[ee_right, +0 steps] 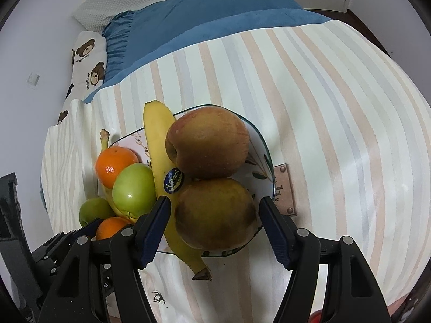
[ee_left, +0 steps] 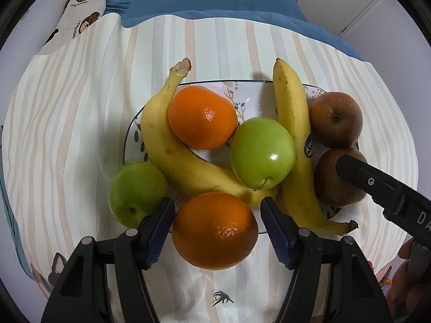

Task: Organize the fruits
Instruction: 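Open both tools and lift them away from the plate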

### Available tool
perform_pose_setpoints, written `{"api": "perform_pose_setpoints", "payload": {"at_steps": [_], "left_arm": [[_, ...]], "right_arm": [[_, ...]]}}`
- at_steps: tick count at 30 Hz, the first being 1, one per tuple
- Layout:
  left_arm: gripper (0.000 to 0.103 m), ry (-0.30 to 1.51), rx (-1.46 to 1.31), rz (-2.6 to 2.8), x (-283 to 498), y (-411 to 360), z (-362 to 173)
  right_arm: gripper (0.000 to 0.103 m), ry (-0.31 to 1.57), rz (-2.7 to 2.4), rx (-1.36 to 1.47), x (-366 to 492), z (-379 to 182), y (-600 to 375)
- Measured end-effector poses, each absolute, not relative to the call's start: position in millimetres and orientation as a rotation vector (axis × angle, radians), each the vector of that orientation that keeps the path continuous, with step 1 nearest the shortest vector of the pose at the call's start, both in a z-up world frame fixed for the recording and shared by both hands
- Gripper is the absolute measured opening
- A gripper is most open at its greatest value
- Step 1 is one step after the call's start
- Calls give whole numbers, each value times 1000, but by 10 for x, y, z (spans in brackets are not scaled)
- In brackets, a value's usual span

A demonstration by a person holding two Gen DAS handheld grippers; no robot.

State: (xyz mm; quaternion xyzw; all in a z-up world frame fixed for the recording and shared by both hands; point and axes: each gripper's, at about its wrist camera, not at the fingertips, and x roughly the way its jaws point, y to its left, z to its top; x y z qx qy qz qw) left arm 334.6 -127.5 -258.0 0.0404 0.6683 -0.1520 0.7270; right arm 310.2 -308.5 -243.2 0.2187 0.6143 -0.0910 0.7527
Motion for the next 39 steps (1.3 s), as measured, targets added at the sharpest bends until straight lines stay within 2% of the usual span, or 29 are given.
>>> {"api": "perform_pose_setpoints", "payload": {"at_steps": [18, 26, 31, 34, 37, 38, 39], "left_arm": [[65, 1414, 94, -318, 3304, -1232, -2247], [66, 1310, 145, -281, 3139, -1110, -1921], [75, 1249, 168, -262, 2981, -1029, -1767], [89, 1225, 164, -249, 2920, -970, -1694], [94, 1210, 155, -238, 2868, -906, -1635], [100, 1207, 155, -235, 2855, -905, -1626], [101, 1200, 160, -228, 2828, -887, -1606]], "right_arm": [[72, 1309, -211, 459, 2945, -2212, -3092], [82, 1249, -208, 329, 2742, -1892, -3007], [90, 1223, -198, 244, 2582, -1737, -2871], [98, 1210, -202, 202, 2506, -1680, -2790], [101, 1201, -209, 171, 2422, -1631, -2716], [101, 1197, -213, 163, 2399, -1615, -2702], [101, 1191, -218, 154, 2371, -1592, -2688]]}}
